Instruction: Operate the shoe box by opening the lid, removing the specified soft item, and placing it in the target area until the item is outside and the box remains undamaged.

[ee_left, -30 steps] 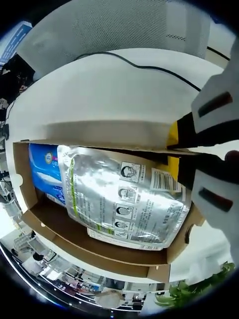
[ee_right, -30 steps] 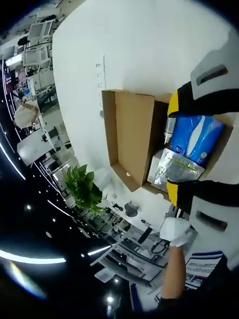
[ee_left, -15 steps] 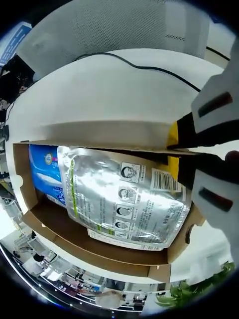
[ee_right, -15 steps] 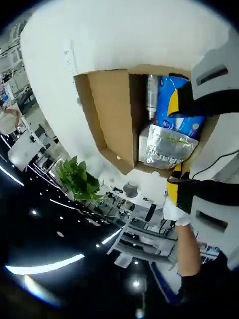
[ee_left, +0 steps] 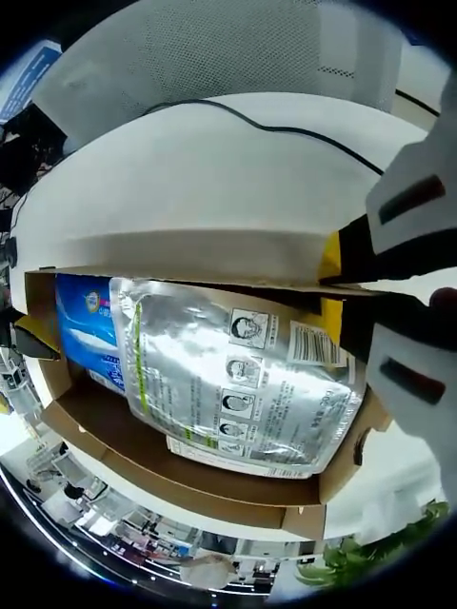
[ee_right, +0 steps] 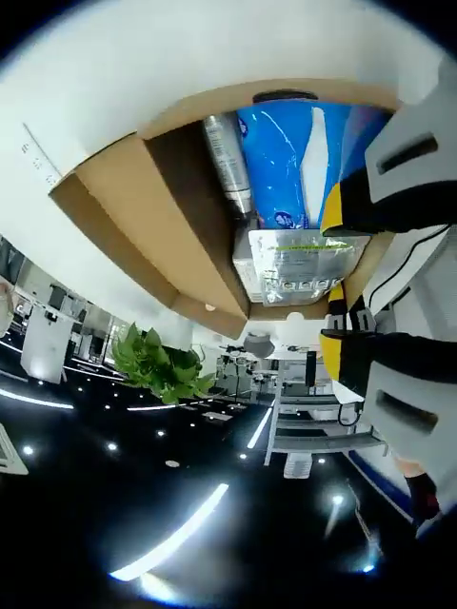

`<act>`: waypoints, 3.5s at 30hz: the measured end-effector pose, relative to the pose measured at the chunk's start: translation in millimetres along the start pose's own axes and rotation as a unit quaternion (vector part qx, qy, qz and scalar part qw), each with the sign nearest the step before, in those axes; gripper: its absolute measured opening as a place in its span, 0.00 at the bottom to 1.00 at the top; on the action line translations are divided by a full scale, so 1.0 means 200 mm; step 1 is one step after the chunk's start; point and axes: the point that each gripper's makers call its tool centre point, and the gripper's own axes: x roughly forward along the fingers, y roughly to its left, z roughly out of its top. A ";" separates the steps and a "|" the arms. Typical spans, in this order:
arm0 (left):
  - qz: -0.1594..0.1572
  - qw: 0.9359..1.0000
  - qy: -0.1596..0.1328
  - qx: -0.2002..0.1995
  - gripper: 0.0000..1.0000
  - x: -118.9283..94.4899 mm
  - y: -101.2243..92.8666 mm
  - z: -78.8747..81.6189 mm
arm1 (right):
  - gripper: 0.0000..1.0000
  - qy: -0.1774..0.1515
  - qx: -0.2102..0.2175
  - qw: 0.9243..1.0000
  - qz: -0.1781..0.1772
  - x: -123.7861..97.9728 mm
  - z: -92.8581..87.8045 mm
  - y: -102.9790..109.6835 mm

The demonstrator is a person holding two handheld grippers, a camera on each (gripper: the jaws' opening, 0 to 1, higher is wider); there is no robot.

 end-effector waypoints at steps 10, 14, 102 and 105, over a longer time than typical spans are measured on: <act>0.000 1.000 0.000 0.000 0.02 0.00 -0.01 0.00 | 0.38 0.015 -0.025 1.000 -0.008 0.08 -0.06 -0.05; 0.000 1.000 0.000 -0.001 0.02 0.00 -0.01 0.00 | 0.38 0.016 -0.003 1.000 -0.004 0.10 -0.07 -0.06; -0.002 1.000 0.001 -0.003 0.02 0.01 -0.01 0.01 | 0.00 -0.036 -0.022 0.999 0.026 0.36 -0.01 0.10; -0.003 1.000 0.002 -0.003 0.02 0.01 -0.01 0.01 | 0.00 -0.037 -0.028 0.999 0.020 0.36 -0.02 0.09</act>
